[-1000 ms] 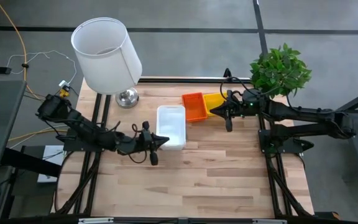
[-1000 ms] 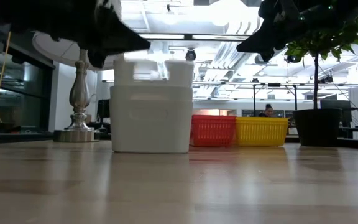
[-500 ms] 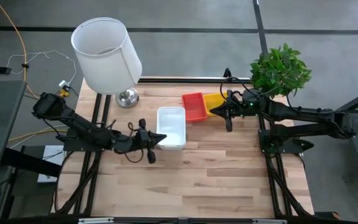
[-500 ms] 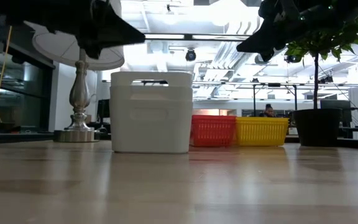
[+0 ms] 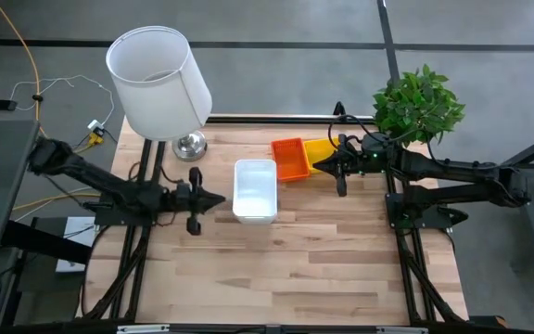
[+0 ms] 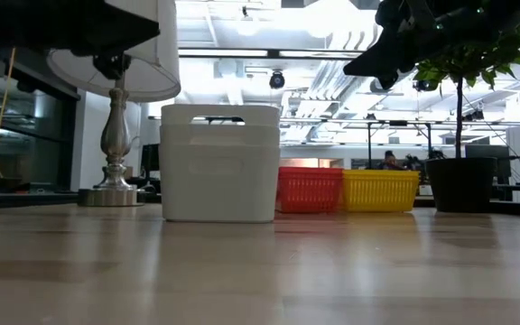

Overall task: Stack baskets by color
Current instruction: Return to Home Position

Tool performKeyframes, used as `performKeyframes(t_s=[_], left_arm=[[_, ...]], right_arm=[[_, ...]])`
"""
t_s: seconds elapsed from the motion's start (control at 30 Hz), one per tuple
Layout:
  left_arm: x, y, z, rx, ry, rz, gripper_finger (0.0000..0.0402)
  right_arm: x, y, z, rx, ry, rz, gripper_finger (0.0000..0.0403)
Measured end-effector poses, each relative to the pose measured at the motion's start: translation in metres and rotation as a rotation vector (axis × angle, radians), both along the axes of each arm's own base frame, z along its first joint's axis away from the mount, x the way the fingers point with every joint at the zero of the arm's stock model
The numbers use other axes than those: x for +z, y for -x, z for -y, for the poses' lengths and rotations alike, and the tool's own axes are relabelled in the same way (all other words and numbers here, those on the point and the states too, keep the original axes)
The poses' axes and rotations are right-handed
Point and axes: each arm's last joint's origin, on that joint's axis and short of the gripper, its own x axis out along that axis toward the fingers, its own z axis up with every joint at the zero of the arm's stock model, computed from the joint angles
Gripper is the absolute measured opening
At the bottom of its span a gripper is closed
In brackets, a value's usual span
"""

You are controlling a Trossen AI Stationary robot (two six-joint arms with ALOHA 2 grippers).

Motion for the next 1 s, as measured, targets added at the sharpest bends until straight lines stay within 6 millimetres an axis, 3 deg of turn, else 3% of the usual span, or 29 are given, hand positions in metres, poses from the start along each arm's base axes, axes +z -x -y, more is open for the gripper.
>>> performKeyframes(t_s=[0.27, 0.43, 0.77, 1.0], left_arm=[[-0.001, 0.009, -0.039, -0.124, -0.014, 0.002, 0.0], [-0.002, 0.016, -0.057, -0.053, 0.039, -0.025, 0.0], [-0.002, 0.034, -0.037, -0.086, 0.039, -0.082, 0.0], [-0.021, 0.057, -0.023, -0.08, 0.006, 0.031, 0.0]], right_arm=[[0.0, 0.0, 0.0, 0.001, 0.008, -0.001, 0.0], [0.0, 0.0, 0.0, 0.001, 0.008, -0.001, 0.0], [0.0, 0.0, 0.0, 0.001, 0.007, -0.001, 0.0], [0.0, 0.0, 0.0, -0.001, 0.0, 0.0, 0.0]])
